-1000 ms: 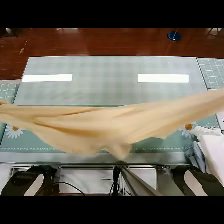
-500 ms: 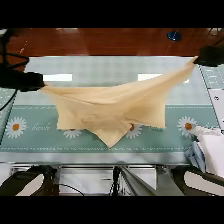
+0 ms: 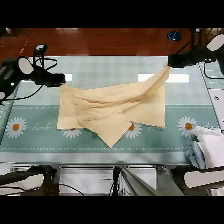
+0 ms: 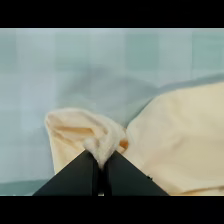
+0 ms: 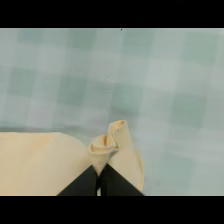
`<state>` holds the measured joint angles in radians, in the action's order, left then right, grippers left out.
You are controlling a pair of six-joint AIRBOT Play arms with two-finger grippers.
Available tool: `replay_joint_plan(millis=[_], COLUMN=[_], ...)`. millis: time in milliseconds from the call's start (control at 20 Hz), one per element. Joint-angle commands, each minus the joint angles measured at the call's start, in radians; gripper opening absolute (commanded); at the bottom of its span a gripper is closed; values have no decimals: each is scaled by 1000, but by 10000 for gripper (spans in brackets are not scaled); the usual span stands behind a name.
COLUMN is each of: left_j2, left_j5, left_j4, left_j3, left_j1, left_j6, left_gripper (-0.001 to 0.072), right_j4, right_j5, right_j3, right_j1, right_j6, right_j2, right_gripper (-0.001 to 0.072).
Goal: Fold the shirts.
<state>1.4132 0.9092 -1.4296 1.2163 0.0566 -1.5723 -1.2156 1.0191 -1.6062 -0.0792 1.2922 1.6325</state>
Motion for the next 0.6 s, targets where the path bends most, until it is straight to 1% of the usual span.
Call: replay_joint_plan(millis=[0,200,400,450,500,550], left_j2=[68,116,171,180,182,179], left_j5=[-183,-268,-265,-262,-263,-262], left_j4=[0,0,13,16,16,14], left_j3=[0,0,0,0,0,3], left_j1=[0,0,0,0,0,-2], left_j6=[1,0,0,0,0,1], left_gripper=[34,34,36,42,113,278], right_j4=[2,2,5,6,6,6], right_j5=[-94,-121,-109,-104,-103,-98], right_j3=[0,0,0,0,0,-1], right_j1=[6,6,6,6,6,6], right_j6=[-4,-4,13,14,16,15], right_j2=[52,79,118,123,124,120], right_gripper=[25,25,33,106,199,279])
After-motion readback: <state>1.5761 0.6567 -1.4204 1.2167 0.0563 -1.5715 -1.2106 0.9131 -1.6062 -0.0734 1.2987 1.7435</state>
